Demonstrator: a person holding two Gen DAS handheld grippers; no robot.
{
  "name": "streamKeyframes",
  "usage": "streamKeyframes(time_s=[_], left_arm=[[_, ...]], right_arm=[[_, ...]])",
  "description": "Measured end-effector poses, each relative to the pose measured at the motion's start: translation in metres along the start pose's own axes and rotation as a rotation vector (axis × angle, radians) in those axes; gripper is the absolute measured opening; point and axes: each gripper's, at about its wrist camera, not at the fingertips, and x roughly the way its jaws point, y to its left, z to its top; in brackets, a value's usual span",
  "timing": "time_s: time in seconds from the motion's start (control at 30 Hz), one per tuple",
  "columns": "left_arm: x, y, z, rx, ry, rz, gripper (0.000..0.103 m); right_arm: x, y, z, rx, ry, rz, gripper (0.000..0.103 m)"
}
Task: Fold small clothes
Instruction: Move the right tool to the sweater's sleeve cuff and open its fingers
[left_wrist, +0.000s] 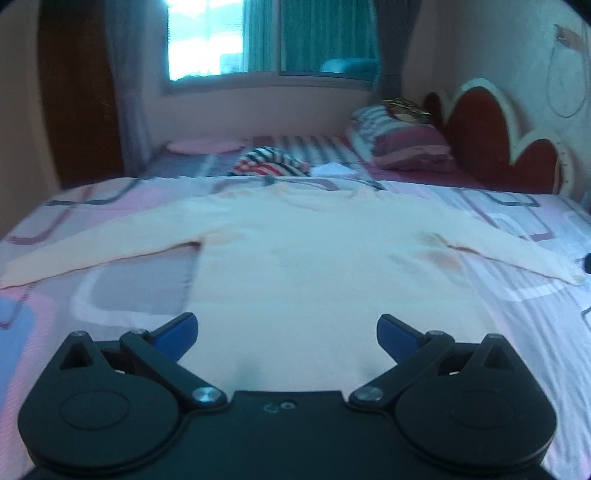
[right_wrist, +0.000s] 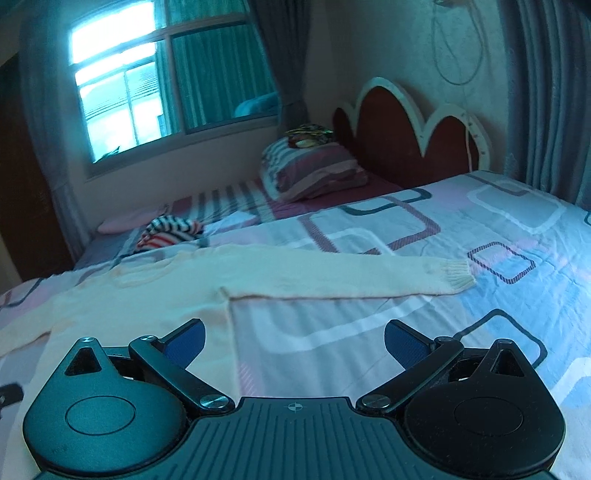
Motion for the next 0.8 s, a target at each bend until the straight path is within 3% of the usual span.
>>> streamKeyframes(time_s=[0.07,0.13,0.17,0.2,0.33,0.37,0.47,0.8], left_arm=[[0.01,-0.002,0.003,0.001,-0.002,-0.01,0.102],[0.025,-0.006,0.006,0.025,-0.007,0.026,0.102],[0.033,-0.006,0.008,0.039,0.0,0.035,0.102],[0.041,-0.006,0.01,0.047,0.002,0.038,0.1],[0.07,0.006,0.02,0.027,0.001,0.058,0.088],[0.076,0.009,0.022,0.017,0.003,0.065,0.083],[0.093,0.018,0.026,0.001,0.015,0.083,0.081],[0.126,0.023,0.022,0.025,0.071,0.091,0.082]], right_arm=[[0.013,-0.009,0.005,0.013,-0.006,-0.012,0.103],[0.025,-0.019,0.01,0.029,-0.015,-0.028,0.101],[0.032,-0.025,0.012,0.038,-0.018,-0.037,0.085],[0.04,-0.031,0.016,0.046,-0.014,-0.041,0.077],[0.072,-0.061,0.025,0.106,-0.005,-0.093,0.068],[0.079,-0.069,0.027,0.119,-0.009,-0.11,0.06],[0.102,-0.102,0.029,0.186,0.006,-0.156,0.045],[0.147,-0.202,0.013,0.447,0.054,-0.293,0.045]])
